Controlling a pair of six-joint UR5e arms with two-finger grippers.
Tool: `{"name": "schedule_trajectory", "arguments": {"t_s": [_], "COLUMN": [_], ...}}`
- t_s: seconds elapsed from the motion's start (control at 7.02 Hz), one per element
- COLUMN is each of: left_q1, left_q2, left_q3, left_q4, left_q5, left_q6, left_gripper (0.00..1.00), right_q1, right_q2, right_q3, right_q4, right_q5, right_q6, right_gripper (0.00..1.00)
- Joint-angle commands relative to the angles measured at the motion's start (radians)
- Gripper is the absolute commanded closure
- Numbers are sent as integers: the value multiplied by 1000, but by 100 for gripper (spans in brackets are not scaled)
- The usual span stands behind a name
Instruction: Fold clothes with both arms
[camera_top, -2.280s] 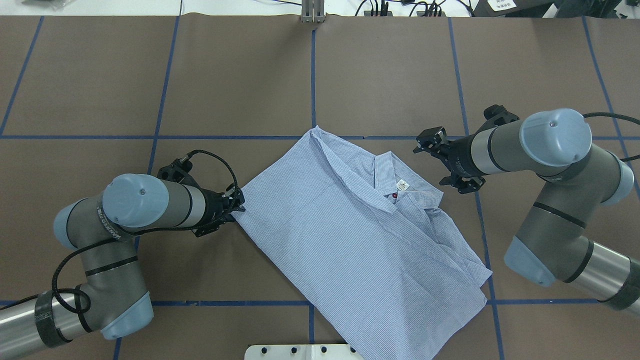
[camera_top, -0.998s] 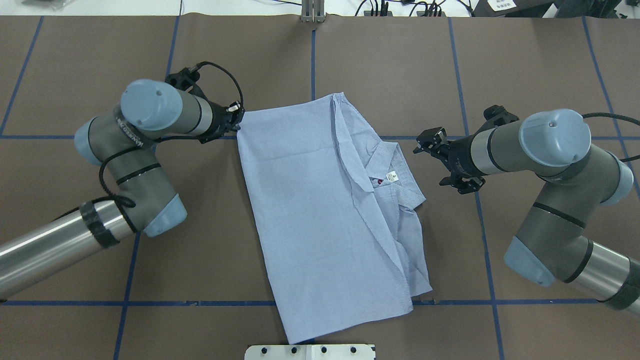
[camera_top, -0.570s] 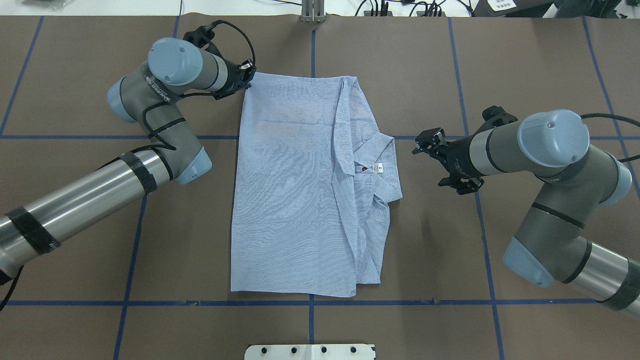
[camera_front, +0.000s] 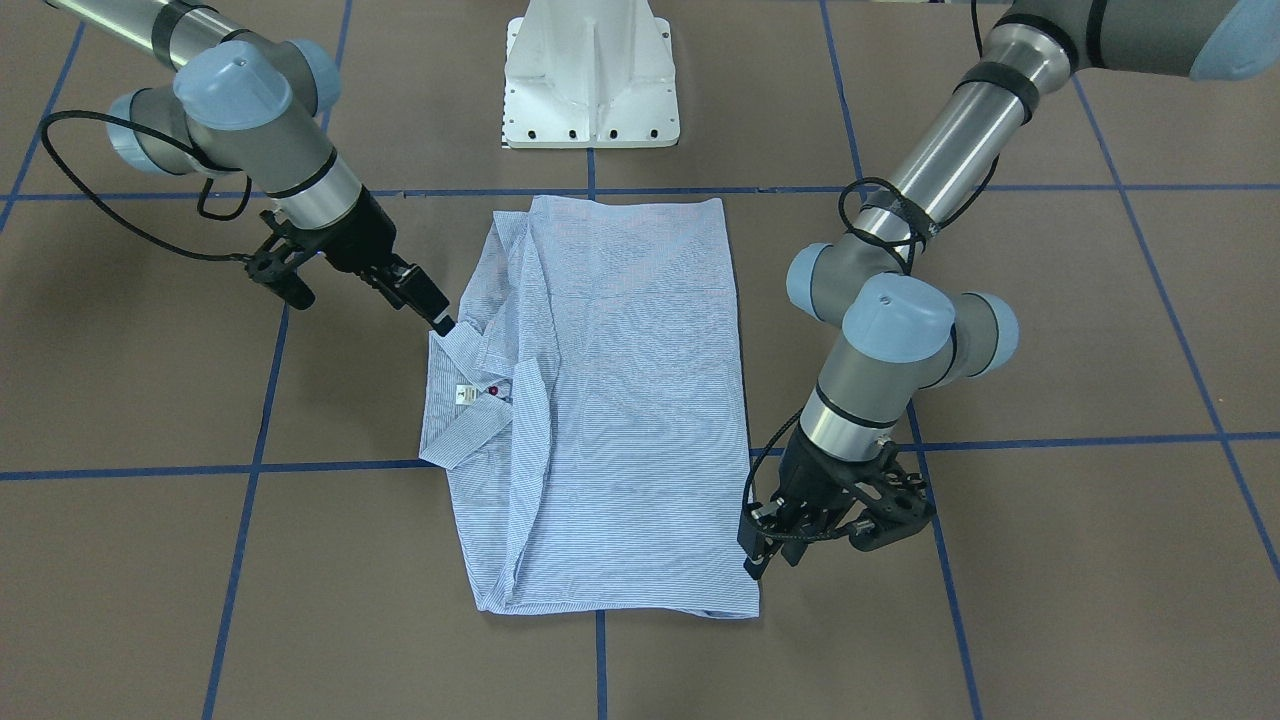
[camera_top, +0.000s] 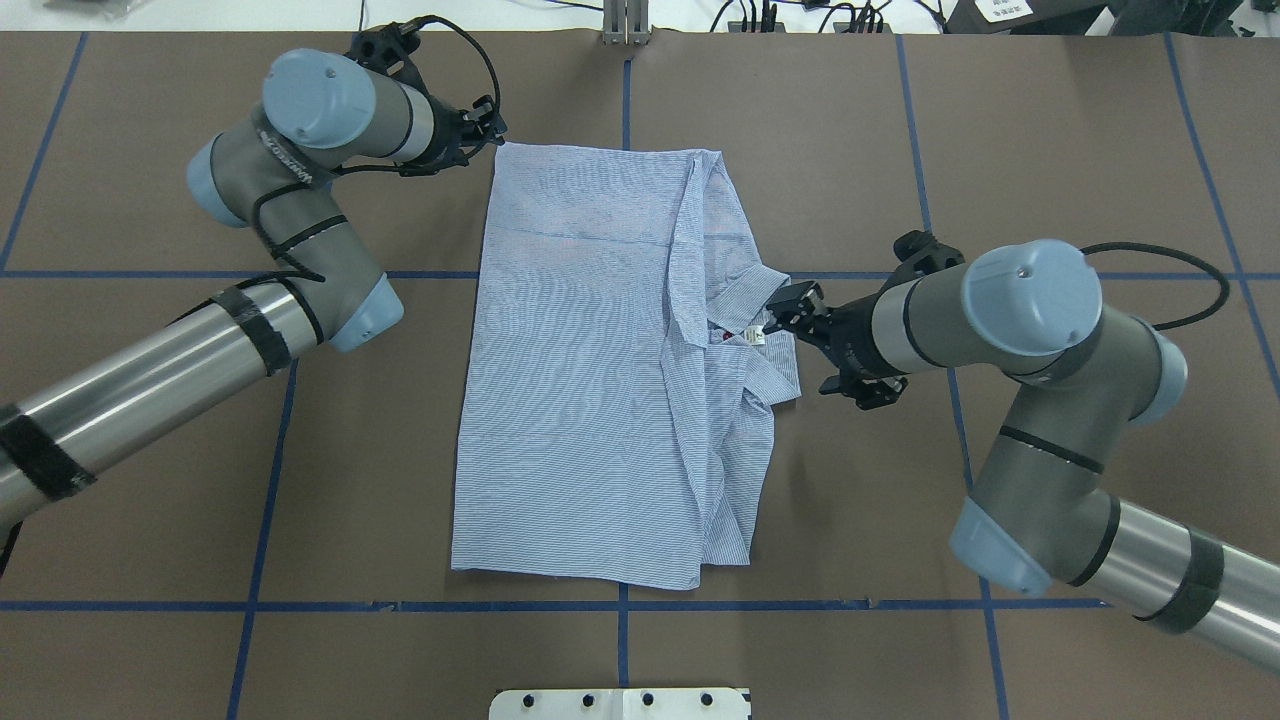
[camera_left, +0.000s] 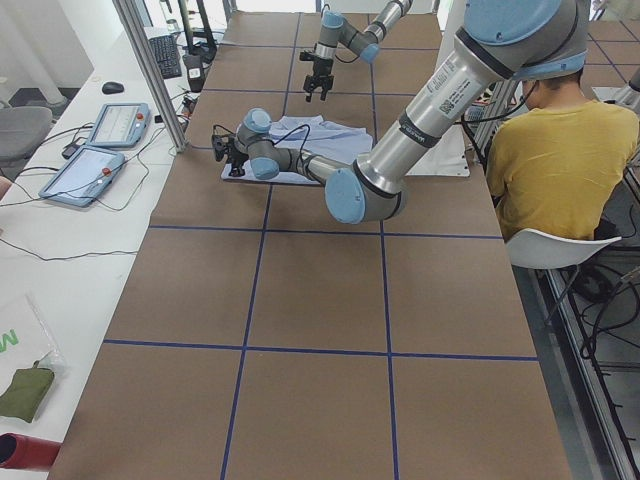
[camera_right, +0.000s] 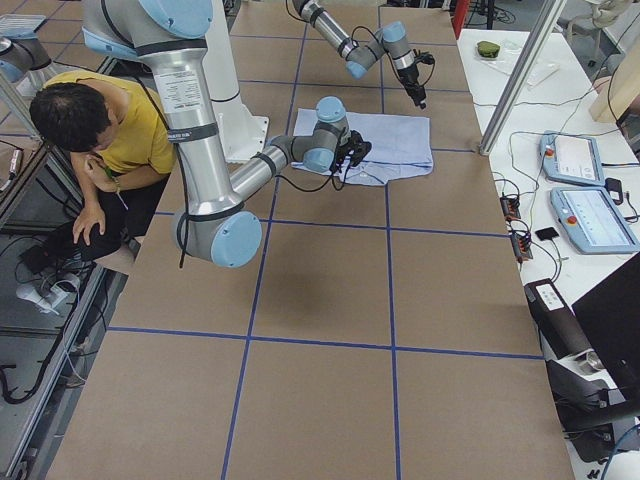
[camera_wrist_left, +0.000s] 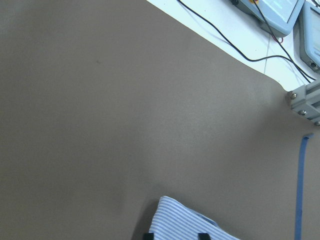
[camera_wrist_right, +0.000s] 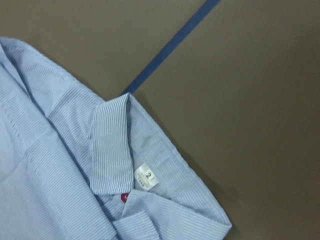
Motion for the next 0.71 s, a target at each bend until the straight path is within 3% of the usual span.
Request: {"name": "schedule_trajectory", "arguments": {"t_s": [0.0, 0.29, 0.57], "left_q1": [-23, -48, -66], "left_q2": [189, 268, 295], "left_q3": [-216, -270, -278], "left_q4": [16, 16, 14], "left_q5": [-55, -55, -55], "left_q6": [63, 170, 210], "left_gripper": [6, 7, 7], "right_q1": [-107, -135, -190], "right_q2": [89, 189, 282], "right_q3": [-12, -10, -31], "right_q4": [-146, -365, -568], "right_q5": [-110, -118, -197], "right_q6": [-225, -385, -640], "right_gripper": [0, 0, 0]}}
